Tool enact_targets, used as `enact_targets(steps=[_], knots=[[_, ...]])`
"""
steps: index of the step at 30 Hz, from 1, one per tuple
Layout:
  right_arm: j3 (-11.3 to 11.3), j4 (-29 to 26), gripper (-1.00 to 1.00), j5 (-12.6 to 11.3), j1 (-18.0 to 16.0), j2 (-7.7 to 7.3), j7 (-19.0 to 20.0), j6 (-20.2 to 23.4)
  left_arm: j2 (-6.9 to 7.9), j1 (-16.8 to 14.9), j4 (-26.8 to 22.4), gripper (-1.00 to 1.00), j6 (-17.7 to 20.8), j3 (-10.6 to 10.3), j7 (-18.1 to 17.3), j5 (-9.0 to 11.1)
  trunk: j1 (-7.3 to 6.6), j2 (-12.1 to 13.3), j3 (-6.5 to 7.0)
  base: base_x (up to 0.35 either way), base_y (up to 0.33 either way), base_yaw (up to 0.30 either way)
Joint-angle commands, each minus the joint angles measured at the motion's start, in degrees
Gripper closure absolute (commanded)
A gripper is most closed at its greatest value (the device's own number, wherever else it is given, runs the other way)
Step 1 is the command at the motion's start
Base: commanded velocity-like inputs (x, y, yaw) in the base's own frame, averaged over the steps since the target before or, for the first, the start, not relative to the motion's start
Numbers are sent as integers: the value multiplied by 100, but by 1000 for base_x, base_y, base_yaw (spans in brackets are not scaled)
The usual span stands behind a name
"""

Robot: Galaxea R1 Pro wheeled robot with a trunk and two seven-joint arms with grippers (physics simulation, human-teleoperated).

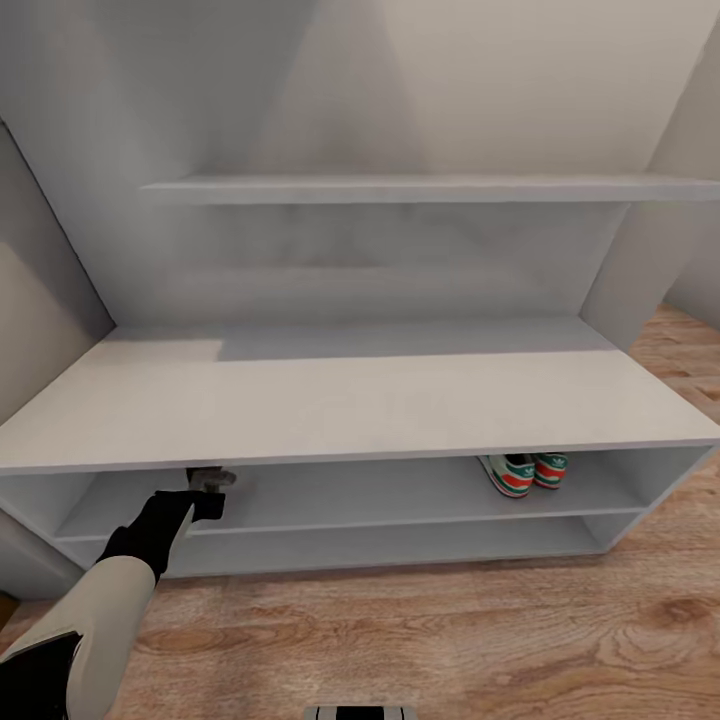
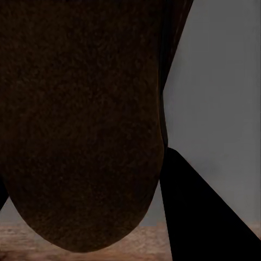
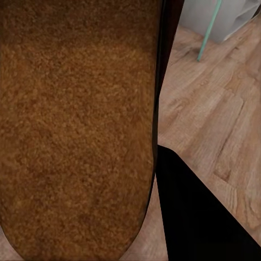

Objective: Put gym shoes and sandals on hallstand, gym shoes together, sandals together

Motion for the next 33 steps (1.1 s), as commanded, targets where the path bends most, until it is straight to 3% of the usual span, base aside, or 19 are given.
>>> enact_targets(steps=[1, 16, 17, 27, 33], knots=[[-9, -6, 100, -59, -4, 0, 3, 32, -9, -3, -8, 100, 22, 35, -59, -75, 0, -2, -5, 210, 0, 0], [-9, -3, 100, -59, -4, 0, 4, 32, -14, -3, -6, 100, 22, 35, -53, -77, 0, -2, -5, 50, 0, 0], [-9, -4, 100, -59, -4, 0, 5, 32, -11, -3, -6, -100, 22, 34, -52, -77, 0, -2, -5, 0, 0, 0], [-9, 2, 100, -59, -4, 0, 6, 32, 5, -11, -11, -100, 26, 40, -56, -78, 0, -2, -5, -5, 0, 0], [-9, 31, 100, -59, -4, 0, 6, 32, 3, -11, -14, -100, 15, 42, -58, -77, 0, -2, -5, -246, 0, 0]])
